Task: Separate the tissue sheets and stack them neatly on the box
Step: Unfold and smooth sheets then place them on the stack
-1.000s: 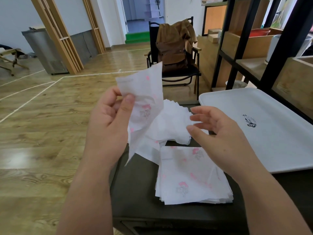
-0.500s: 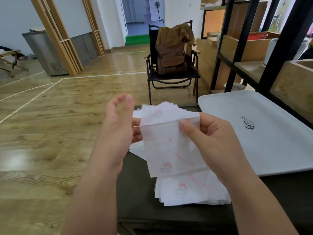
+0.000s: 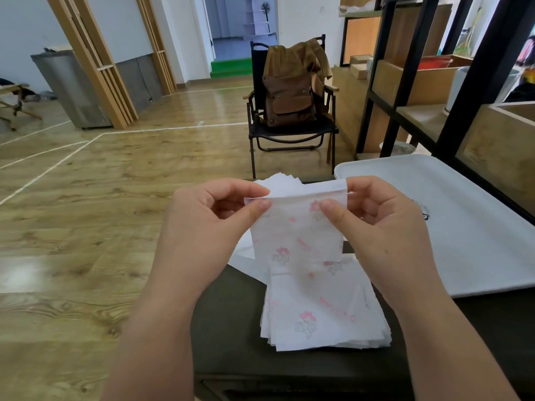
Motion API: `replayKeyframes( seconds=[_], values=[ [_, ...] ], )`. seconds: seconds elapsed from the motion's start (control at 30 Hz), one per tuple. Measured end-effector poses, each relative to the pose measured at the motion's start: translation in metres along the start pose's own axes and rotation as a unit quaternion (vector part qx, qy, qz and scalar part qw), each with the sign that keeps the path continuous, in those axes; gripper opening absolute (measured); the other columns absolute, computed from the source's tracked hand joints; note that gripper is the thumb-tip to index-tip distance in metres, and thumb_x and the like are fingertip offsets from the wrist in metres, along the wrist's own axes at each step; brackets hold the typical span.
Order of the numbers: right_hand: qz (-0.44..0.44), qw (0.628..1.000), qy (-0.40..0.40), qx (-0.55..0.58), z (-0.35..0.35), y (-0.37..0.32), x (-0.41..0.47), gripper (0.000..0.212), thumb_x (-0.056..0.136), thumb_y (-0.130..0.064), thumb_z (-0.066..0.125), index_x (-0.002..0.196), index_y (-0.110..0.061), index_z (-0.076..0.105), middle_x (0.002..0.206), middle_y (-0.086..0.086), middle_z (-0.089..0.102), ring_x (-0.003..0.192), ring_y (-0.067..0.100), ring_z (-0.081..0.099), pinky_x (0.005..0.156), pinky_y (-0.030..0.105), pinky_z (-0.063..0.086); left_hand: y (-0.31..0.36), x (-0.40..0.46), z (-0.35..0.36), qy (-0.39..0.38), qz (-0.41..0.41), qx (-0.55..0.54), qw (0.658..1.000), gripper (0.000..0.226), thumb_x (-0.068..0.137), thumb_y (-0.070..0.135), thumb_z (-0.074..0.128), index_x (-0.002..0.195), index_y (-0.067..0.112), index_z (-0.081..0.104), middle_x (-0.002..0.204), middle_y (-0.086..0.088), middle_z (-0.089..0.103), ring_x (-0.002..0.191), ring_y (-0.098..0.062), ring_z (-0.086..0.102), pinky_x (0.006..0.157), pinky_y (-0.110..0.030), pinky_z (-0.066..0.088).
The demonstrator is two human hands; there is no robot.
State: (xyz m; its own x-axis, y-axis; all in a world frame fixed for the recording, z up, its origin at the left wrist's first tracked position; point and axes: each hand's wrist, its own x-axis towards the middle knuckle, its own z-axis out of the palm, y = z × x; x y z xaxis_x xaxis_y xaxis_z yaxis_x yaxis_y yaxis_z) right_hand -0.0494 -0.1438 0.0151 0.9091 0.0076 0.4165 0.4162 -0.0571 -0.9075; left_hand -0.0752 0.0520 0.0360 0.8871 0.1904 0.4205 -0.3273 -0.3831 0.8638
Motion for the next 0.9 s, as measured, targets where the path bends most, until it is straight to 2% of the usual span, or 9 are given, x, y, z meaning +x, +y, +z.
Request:
replayKeyframes(
  seconds=[0.13,0.27,0.37,0.47,0.57,0.67,0.73,0.83,0.9],
  values=[
    [-0.037,0.997,-0.029,-0.067,-0.004,0.001,0.002,0.041,0.076,-0.039,0.073,0.107,-0.053,0.050,0.085,-0.022,0.070,0.084,0.000,0.068,0.065,0.010,0.053,0.003,0.000,0.000,-0.008,0.034,0.040,0.999,0.012,0.078,0.032,0.077,0.081,0.043,0.074,0.082,0.022,0.065,0.069,-0.002,0.056,0.062,-0.011,0.043],
    [-0.073,0.987,-0.015,-0.144,-0.003,0.007,0.003,0.065,0.080,-0.044,0.073,0.127,-0.064,0.034,0.086,-0.025,0.063,0.086,-0.003,0.062,0.067,0.005,0.048,0.006,0.001,-0.001,-0.048,0.060,0.073,0.994,0.008,0.078,0.039,0.070,0.082,0.046,0.069,0.107,0.030,0.055,0.104,0.002,0.057,0.076,-0.007,0.041],
    [-0.057,0.988,-0.007,-0.141,-0.005,0.011,0.005,0.082,0.075,-0.051,0.075,0.136,-0.065,0.021,0.084,-0.019,0.061,0.088,0.000,0.060,0.066,0.004,0.048,0.007,0.001,-0.002,-0.072,0.080,0.087,0.990,0.010,0.083,0.036,0.066,0.083,0.046,0.066,0.112,0.028,0.058,0.113,0.003,0.055,0.080,-0.005,0.040],
    [-0.055,0.984,-0.043,-0.163,-0.008,0.011,0.004,0.056,0.070,-0.065,0.066,0.120,-0.068,0.043,0.097,-0.024,0.055,0.097,-0.006,0.052,0.064,0.009,0.049,0.005,0.000,-0.001,-0.080,0.088,0.083,0.989,0.012,0.086,0.034,0.063,0.083,0.046,0.063,0.111,0.026,0.062,0.112,0.001,0.057,0.080,-0.010,0.043],
    [-0.044,0.988,-0.048,-0.142,-0.009,0.007,0.003,0.031,0.065,-0.066,0.060,0.094,-0.055,0.062,0.106,-0.025,0.053,0.103,-0.010,0.049,0.071,0.013,0.046,0.003,0.000,-0.001,-0.079,0.059,0.066,0.993,0.004,0.085,0.043,0.062,0.088,0.044,0.065,0.107,0.024,0.066,0.100,-0.003,0.063,0.077,-0.026,0.049],
    [-0.038,0.995,-0.049,-0.081,-0.011,0.001,0.003,0.018,0.075,-0.056,0.058,0.087,-0.047,0.066,0.103,-0.022,0.060,0.100,-0.006,0.056,0.065,0.013,0.052,0.003,0.000,0.001,-0.072,0.054,0.041,0.995,0.004,0.087,0.040,0.062,0.089,0.041,0.065,0.091,0.019,0.069,0.081,-0.002,0.063,0.067,-0.015,0.046],
    [-0.039,0.997,-0.055,-0.032,-0.011,-0.003,0.002,0.018,0.084,-0.048,0.053,0.086,-0.044,0.070,0.093,-0.021,0.068,0.093,-0.007,0.061,0.061,0.008,0.051,0.004,0.000,0.002,-0.058,0.057,0.029,0.996,0.006,0.088,0.036,0.061,0.086,0.040,0.065,0.081,0.014,0.068,0.072,-0.004,0.060,0.062,-0.012,0.044],
    [-0.030,0.997,-0.066,-0.007,-0.010,-0.005,0.000,0.026,0.086,-0.050,0.046,0.081,-0.051,0.072,0.084,-0.026,0.071,0.087,-0.010,0.064,0.060,0.006,0.049,0.004,-0.001,0.004,-0.034,0.054,0.004,0.998,0.007,0.086,0.035,0.063,0.085,0.041,0.067,0.077,0.003,0.069,0.076,-0.022,0.062,0.066,-0.029,0.049],
    [-0.033,0.997,-0.070,-0.004,-0.009,-0.004,0.001,0.022,0.084,-0.051,0.049,0.094,-0.051,0.069,0.089,-0.025,0.070,0.091,-0.006,0.064,0.064,0.009,0.052,0.006,-0.002,0.005,-0.025,0.050,-0.006,0.998,0.007,0.085,0.036,0.065,0.084,0.041,0.069,0.077,0.002,0.070,0.078,-0.027,0.064,0.068,-0.037,0.051]
  ],
)
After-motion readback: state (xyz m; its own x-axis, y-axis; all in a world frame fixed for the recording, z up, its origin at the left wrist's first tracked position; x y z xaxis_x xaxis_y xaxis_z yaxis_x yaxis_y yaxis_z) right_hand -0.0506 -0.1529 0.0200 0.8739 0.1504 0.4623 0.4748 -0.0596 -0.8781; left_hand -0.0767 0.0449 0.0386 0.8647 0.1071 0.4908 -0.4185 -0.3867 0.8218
